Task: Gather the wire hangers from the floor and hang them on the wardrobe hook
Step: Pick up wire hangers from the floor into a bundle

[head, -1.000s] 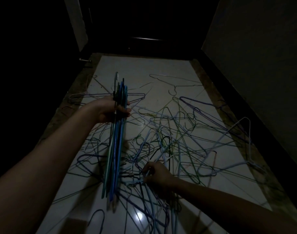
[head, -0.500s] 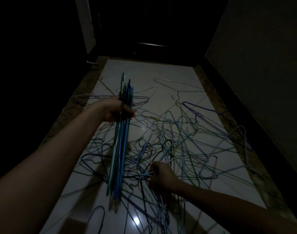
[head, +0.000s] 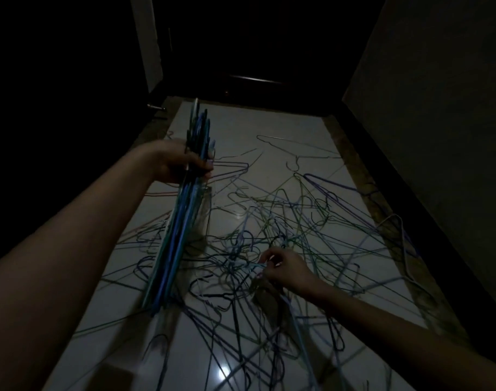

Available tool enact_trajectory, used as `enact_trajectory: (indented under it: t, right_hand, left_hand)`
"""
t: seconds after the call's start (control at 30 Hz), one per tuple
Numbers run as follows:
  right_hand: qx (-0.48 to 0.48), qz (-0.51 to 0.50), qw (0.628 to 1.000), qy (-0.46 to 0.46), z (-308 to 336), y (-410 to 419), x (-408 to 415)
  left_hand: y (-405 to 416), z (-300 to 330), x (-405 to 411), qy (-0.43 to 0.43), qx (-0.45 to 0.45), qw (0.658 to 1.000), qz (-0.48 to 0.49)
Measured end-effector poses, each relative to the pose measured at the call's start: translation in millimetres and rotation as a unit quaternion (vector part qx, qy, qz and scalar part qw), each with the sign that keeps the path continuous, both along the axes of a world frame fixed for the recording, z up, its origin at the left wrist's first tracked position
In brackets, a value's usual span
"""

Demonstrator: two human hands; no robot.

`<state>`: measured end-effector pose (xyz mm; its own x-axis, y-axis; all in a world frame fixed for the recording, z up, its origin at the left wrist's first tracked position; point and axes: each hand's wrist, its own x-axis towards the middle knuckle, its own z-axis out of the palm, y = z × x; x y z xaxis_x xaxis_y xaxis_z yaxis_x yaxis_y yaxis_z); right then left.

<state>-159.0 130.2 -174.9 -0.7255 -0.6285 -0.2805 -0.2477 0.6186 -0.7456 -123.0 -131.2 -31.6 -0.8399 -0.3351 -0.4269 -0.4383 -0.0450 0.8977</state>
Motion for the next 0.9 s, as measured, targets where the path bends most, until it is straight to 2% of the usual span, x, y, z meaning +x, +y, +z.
enact_trajectory:
  t: [0.1,0.2,0.3,0.43,0.63,0.77,0.9]
  right_hand:
    - [-0.039,-0.034,0.998,-0.044,9.6,0.4,-1.5]
    - [-0.094,-0.068,0.988,-0.101,20.2,0.9,-4.4]
    - [-0.104,-0.078,0.982,-0.136,27.1,1.4,-9.6]
    - [-0.108,-0.068,0.985,-0.113,48.3,5.6,-15.1]
    - [-0.101,-0.048,0.992,-0.06,81.1,9.4,-25.5]
    - [-0.118,-0.027,0.99,-0.073,100.3,12.0,-29.6]
    - [-0.148,0.0,0.983,-0.109,112.5,17.5,-31.2]
  left_hand:
    - [-1.8,4.3,4.6,-0.005,-0.047,0.999,0.003]
    - [1.5,4.2,9.2,-0.015,-0.058,0.998,0.004]
    - [2.7,2.0,10.2,-0.014,-0.054,0.998,0.007]
    - [4.9,3.9,7.9,-0.019,-0.057,0.998,0.001]
    - [12.1,7.7,2.6,-0.005,-0.012,1.0,-0.009]
    - [20.7,9.3,-0.5,0.002,-0.032,0.999,-0.023]
    - [25.7,9.4,-4.8,0.006,-0.012,0.999,-0.035]
